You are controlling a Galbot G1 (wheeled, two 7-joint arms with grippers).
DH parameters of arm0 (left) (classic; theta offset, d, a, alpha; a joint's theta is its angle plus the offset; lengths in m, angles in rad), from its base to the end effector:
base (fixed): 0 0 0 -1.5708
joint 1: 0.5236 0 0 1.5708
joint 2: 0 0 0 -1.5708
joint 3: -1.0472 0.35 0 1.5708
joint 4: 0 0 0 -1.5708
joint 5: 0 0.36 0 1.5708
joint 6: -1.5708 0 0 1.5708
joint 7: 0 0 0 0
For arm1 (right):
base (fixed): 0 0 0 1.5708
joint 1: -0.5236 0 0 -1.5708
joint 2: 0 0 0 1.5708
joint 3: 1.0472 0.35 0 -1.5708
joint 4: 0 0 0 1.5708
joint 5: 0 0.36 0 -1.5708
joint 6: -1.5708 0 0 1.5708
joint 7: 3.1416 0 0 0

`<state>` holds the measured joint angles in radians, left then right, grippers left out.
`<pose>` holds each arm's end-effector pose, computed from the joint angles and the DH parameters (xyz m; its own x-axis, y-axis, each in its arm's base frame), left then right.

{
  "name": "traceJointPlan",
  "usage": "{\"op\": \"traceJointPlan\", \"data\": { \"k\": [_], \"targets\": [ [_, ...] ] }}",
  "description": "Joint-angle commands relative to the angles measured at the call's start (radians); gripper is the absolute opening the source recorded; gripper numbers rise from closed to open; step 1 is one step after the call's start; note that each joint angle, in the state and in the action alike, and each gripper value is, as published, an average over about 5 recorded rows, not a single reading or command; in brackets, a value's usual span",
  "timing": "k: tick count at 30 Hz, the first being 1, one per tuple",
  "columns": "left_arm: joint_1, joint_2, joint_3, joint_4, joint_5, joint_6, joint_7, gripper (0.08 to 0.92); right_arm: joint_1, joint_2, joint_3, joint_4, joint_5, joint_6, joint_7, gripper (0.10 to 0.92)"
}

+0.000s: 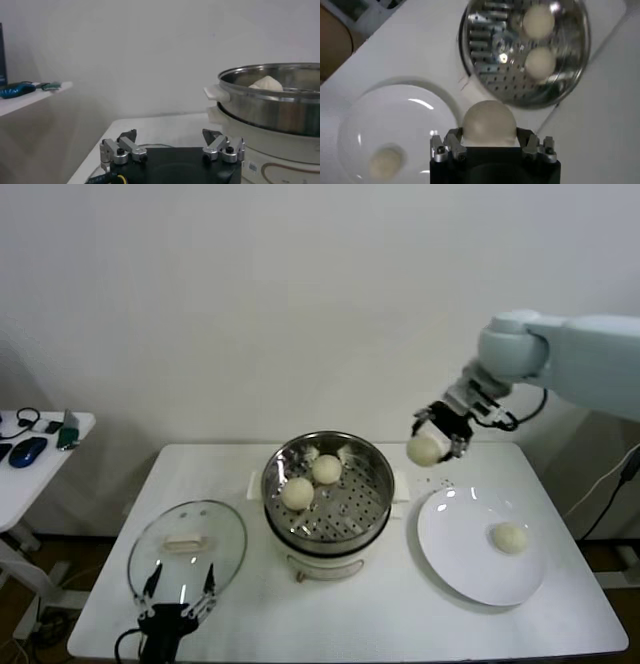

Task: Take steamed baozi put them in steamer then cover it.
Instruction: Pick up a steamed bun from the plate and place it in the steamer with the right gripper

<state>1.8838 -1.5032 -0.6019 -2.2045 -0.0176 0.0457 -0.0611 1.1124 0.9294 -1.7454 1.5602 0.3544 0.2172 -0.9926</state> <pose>0.0936 0.0319 -0.3051 -0.9677 -0.0874 0.2364 -0.0651 0.9928 0.1006 0.5015 0.0092 0.0566 -0.2122 -0.1832 0.9599 -0.5621 -0.7806 -0.2732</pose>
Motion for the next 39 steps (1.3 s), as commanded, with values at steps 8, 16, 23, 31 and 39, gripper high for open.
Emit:
{"op": "traceJointPlan", "data": {
  "k": [8,16,23,31,39],
  "targets": [
    [0.003,0.002,-0.018,0.003,-0.015,-0.002,-0.001,0.823,-0.236,0.306,0.131,0.125,-0.362,0.144,0.080,0.710],
    [0.006,0.001,-0.022,0.002,-0.019,-0.003,-0.002,0.823,-0.355,0.284,0.095,0.076,-0.464,0.105,0.130,0.710],
    [0.010,0.001,-0.021,-0.002,-0.017,-0.003,-0.003,0.823,-0.402,0.283,0.100,0.046,-0.491,0.070,0.174,0.709],
    [0.013,-0.005,-0.016,-0.006,-0.013,-0.007,-0.005,0.823,-0.420,0.293,0.114,0.024,-0.498,0.053,0.186,0.712],
    [0.018,-0.007,-0.014,-0.010,-0.012,-0.010,-0.006,0.823,-0.417,0.290,0.106,0.016,-0.496,0.058,0.172,0.711]
  ]
}}
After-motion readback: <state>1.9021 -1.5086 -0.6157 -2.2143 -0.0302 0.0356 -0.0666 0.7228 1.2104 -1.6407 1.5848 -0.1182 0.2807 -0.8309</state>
